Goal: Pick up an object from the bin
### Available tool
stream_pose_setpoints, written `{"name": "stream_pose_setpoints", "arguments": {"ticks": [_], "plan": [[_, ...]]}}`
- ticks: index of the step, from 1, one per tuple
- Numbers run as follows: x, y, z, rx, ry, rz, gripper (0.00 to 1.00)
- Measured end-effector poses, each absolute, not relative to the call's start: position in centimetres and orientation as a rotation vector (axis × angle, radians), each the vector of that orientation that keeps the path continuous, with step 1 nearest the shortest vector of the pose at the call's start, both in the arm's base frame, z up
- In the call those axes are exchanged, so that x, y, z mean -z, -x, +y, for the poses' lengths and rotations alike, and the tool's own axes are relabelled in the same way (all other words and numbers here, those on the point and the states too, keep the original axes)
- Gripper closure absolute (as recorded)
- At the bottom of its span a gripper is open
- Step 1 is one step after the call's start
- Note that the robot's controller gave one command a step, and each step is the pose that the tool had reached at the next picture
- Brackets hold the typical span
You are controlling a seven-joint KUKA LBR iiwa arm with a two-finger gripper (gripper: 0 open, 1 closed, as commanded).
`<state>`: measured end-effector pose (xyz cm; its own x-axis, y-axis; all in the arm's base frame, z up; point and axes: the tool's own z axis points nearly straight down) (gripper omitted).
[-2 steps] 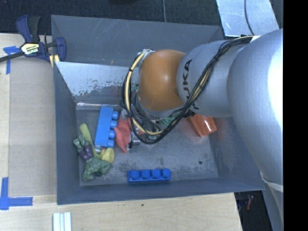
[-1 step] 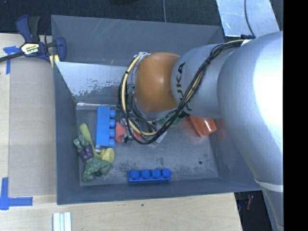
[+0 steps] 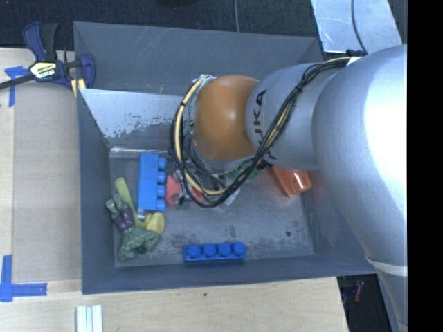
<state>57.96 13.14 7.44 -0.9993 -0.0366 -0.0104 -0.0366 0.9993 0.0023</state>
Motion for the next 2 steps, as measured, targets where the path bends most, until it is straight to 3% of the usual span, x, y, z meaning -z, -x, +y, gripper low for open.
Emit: {"name": "stream_pose_setpoints", "arguments": {"ticks": [1, 2], "plan": [[-12.2, -57.2, 13.2, -0.001, 0.050, 3.138, 1.00], [-19.8, -57.0, 14.0, -0.002, 0.015, 3.135, 1.00]]}}
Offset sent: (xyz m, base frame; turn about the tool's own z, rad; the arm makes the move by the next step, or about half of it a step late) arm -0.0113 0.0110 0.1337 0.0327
